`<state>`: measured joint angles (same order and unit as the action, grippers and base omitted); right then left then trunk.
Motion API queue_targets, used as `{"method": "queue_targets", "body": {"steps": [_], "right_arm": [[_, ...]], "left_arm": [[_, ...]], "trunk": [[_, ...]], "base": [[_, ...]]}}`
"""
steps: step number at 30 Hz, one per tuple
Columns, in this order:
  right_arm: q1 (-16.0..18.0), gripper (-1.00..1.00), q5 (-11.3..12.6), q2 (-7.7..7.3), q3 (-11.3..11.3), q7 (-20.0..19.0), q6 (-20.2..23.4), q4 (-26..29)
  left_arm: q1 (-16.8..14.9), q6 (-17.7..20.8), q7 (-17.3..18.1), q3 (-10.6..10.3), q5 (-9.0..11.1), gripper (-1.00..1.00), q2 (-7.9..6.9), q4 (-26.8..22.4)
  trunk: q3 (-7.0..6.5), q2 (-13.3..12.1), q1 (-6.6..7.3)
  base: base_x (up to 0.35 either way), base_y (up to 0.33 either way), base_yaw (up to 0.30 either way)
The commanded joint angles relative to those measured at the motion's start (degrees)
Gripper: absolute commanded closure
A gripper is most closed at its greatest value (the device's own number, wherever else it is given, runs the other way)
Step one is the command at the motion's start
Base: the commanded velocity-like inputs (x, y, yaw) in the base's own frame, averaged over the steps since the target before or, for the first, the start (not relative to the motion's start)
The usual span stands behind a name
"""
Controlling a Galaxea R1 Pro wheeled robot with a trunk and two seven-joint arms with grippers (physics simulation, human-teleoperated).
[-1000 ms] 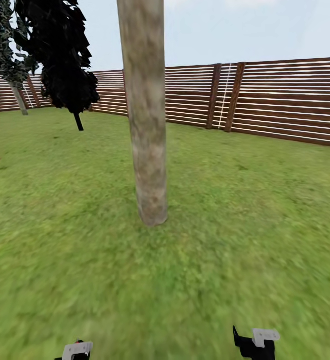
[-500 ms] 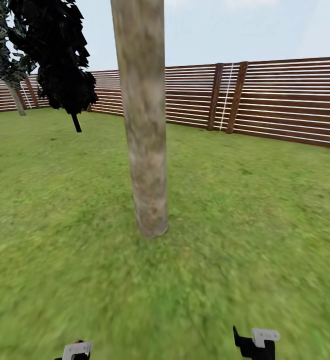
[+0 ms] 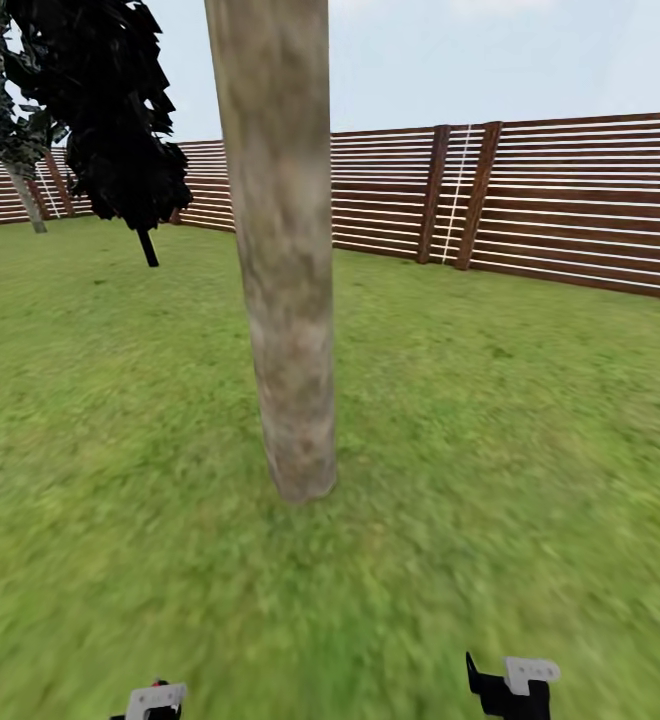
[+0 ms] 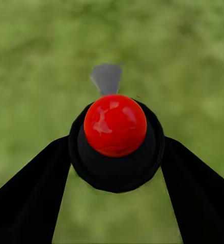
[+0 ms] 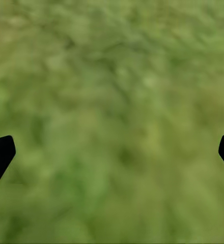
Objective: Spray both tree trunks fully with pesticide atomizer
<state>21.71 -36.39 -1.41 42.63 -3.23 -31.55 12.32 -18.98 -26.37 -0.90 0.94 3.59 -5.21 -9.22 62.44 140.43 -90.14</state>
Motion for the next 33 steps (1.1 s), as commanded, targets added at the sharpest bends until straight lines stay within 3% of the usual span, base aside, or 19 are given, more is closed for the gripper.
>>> {"method": "queue_targets", "body": {"steps": [1,10,12,14,16,17,18,20,23,25,28,31,33], "right_arm": [[0.0,-1.0,0.0,0.0,0.0,0.0,0.0,0.0],[0.0,-1.0,0.1,0.06,0.0,0.0,0.1,0.1],[0.0,-1.0,0.0,0.1,-0.2,0.1,0.0,0.3],[0.0,-1.0,-0.1,0.18,-1.0,0.0,0.1,0.5],[0.1,-1.0,-0.8,0.18,-5.2,-0.2,0.1,2.7],[0.3,-1.0,-1.1,0.21,-8.3,-0.6,0.2,4.6],[1.2,-1.0,-1.3,1.55,-14.9,-3.0,0.3,9.0],[1.6,-1.0,-1.4,3.81,-23.7,-8.3,1.6,13.6],[3.2,-1.0,-1.3,5.08,-33.0,-12.8,8.0,17.4],[4.6,-1.0,-1.3,7.27,-39.9,-18.4,12.6,20.4],[5.9,-1.0,-1.3,9.69,-43.8,-26.8,19.1,25.6],[7.9,-1.0,-1.3,10.24,-46.5,-36.2,25.8,29.1],[10.2,-1.0,-1.3,10.34,-49.5,-42.0,30.5,30.0]], "left_arm": [[0.0,0.0,0.1,0.0,-0.1,1.0,0.01,0.0],[-0.2,0.1,0.9,-0.9,-1.4,1.0,0.08,-0.9],[-0.8,0.2,1.0,-1.1,-3.7,1.0,-0.06,-1.0],[-1.1,0.4,1.4,-1.7,-7.6,1.0,-0.37,-1.0],[-1.3,0.6,4.3,-1.9,-12.4,1.0,-0.91,-1.2],[-1.9,0.8,7.8,-2.0,-14.8,1.0,-1.06,-1.8],[-4.0,2.7,17.1,-2.1,-20.3,1.0,-1.32,-2.9],[-6.9,7.1,26.3,-2.0,-25.8,1.0,-1.74,-3.4],[-9.2,9.5,32.6,-2.1,-28.2,1.0,-3.1,-3.5],[-10.7,10.1,37.9,-2.1,-30.9,1.0,-4.18,-3.6],[-12.1,11.4,40.8,-2.1,-37.2,1.0,-5.52,-3.6],[-13.4,14.8,43.1,-2.1,-43.3,1.0,-5.94,-3.6],[-14.8,15.7,47.7,-2.1,-47.7,1.0,-6.01,-3.6]], "trunk": [[0.0,0.0,0.0],[0.0,0.0,0.0],[0.0,0.0,0.0],[0.0,0.0,0.0],[0.0,0.0,0.0],[0.0,0.0,0.0],[0.0,0.0,0.0],[0.0,0.0,0.0],[0.0,0.0,0.0],[0.0,0.0,0.0],[0.0,0.0,0.0],[0.0,0.0,0.0],[0.0,0.0,0.0]], "base": [[0.202,0.0,0.0],[0.019,0.0,0.0],[0.0,0.0,0.0],[0.0,0.0,0.0],[0.0,0.0,0.0],[0.0,0.0,0.0],[0.0,0.0,0.0],[0.0,0.0,0.0],[0.0,0.0,0.0],[0.0,0.0,0.0],[0.0,0.0,0.0],[0.0,0.0,0.0],[0.0,0.0,0.0]]}}
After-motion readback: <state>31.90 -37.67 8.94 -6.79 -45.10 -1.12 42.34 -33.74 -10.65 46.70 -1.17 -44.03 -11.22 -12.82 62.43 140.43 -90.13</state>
